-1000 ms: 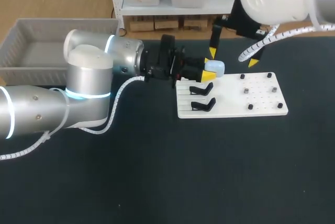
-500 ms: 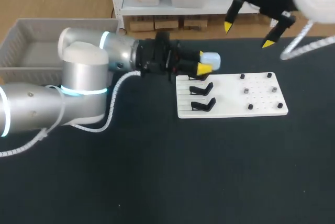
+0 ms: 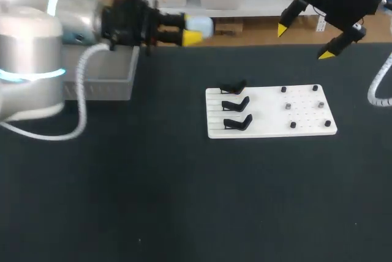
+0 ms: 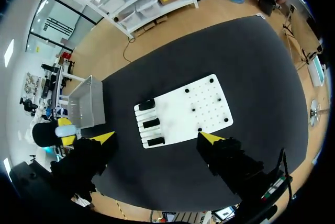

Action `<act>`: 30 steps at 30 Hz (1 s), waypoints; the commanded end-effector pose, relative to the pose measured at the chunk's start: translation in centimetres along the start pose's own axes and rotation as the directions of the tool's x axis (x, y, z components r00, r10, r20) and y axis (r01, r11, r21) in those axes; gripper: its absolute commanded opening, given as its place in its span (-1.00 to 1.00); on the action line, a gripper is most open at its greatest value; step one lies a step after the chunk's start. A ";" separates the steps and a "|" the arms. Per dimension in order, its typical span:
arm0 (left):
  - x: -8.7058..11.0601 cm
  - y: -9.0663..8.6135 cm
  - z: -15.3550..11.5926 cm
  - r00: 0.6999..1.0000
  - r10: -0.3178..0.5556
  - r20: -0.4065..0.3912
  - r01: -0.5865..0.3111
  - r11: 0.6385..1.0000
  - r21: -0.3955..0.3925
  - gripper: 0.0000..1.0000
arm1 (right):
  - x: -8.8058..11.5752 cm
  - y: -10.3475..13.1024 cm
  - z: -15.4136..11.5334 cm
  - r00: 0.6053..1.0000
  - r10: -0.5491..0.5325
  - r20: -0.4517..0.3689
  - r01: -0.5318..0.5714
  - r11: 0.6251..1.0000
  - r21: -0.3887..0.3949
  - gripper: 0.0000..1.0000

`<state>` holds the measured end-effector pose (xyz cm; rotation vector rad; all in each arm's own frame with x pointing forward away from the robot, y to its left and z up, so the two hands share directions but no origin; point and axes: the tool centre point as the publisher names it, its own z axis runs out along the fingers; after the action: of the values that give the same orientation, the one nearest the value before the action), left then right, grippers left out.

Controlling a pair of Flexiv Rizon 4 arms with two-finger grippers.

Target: Pick up each earbud case from the left stands, insert the matching earbuds, close the lid, and place the case in the box.

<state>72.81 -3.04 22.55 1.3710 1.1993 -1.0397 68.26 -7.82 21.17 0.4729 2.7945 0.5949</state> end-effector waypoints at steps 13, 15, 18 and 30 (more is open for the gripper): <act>7.3 5.7 -19.1 0.831 -0.343 -0.437 0.079 0.851 -0.519 -1.00 | 0.3 -0.1 0.0 0.999 0.002 0.037 -0.002 1.000 0.001 1.00; 8.4 6.7 -20.1 0.814 -0.359 -0.456 0.087 0.852 -0.516 -1.00 | 0.3 -0.1 0.0 0.999 0.002 0.037 -0.002 1.000 0.001 1.00; 10.2 8.3 -21.9 0.805 -0.372 -0.462 0.095 0.850 -0.518 -1.00 | 0.3 -0.1 0.0 0.999 0.002 0.037 -0.002 1.000 0.001 1.00; 14.8 14.5 -25.6 0.806 -0.331 -0.491 0.075 0.880 -0.470 -1.00 | 0.3 -0.1 0.0 0.999 0.002 0.037 -0.002 1.000 0.001 1.00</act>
<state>85.65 23.63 13.87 1.1737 1.9149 -0.3796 68.14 -7.78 21.14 0.4789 2.7648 0.5817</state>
